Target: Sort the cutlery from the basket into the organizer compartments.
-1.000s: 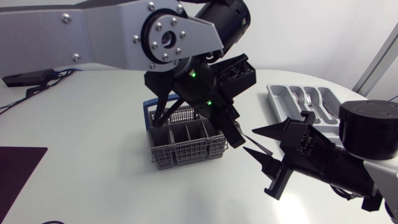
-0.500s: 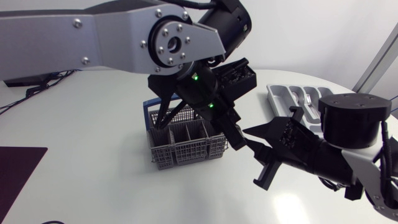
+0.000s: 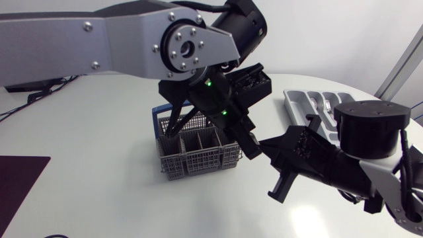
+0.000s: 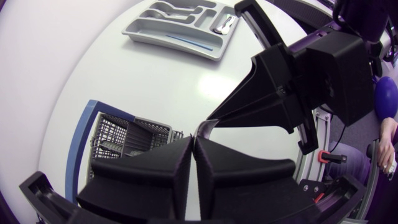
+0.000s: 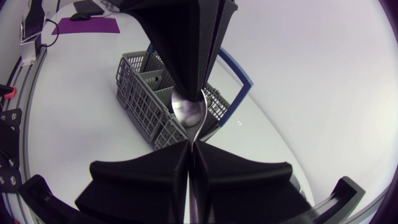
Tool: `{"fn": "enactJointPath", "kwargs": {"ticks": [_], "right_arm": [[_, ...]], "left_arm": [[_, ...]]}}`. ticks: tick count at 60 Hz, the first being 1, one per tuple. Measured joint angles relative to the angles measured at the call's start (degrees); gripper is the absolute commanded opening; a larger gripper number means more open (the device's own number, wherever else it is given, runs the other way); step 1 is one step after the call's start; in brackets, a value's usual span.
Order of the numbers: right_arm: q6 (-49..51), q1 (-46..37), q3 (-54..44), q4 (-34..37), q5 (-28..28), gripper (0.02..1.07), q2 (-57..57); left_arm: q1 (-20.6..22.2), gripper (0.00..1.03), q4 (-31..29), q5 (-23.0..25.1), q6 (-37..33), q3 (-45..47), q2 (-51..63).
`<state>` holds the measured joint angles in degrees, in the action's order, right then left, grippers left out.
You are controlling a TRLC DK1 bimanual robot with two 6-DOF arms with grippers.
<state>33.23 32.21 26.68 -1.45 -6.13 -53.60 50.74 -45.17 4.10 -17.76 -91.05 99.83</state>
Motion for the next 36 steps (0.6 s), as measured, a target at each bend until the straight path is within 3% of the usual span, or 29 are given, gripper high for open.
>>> {"fn": "enactJointPath", "kwargs": {"ticks": [6,9,12,13,15,22,36], "right_arm": [[0.0,0.0,0.0,0.2,0.0,0.08,0.0],[0.0,0.0,0.0,0.4,0.0,0.08,0.0],[0.0,0.0,0.0,1.0,0.0,0.08,0.1],[0.0,0.0,0.0,1.1,0.0,0.08,0.1],[0.0,0.0,0.0,1.5,0.0,0.07,0.2],[0.0,0.0,0.0,3.4,-0.6,0.08,1.3],[1.7,-5.9,0.0,9.1,-7.2,0.08,4.3]], "left_arm": [[0.0,0.46,0.0,0.3,0.0,-0.2,0.0],[0.0,0.66,0.0,0.4,0.2,-0.5,0.0],[0.0,0.77,0.0,0.4,0.3,-0.9,0.0],[0.0,0.89,0.1,0.4,0.2,-1.0,0.0],[0.0,0.99,0.2,0.4,0.3,-1.1,0.0],[-0.3,0.99,0.9,0.4,0.3,-1.3,-0.1],[-3.3,0.99,3.0,-0.1,0.9,-1.3,-2.2]]}}
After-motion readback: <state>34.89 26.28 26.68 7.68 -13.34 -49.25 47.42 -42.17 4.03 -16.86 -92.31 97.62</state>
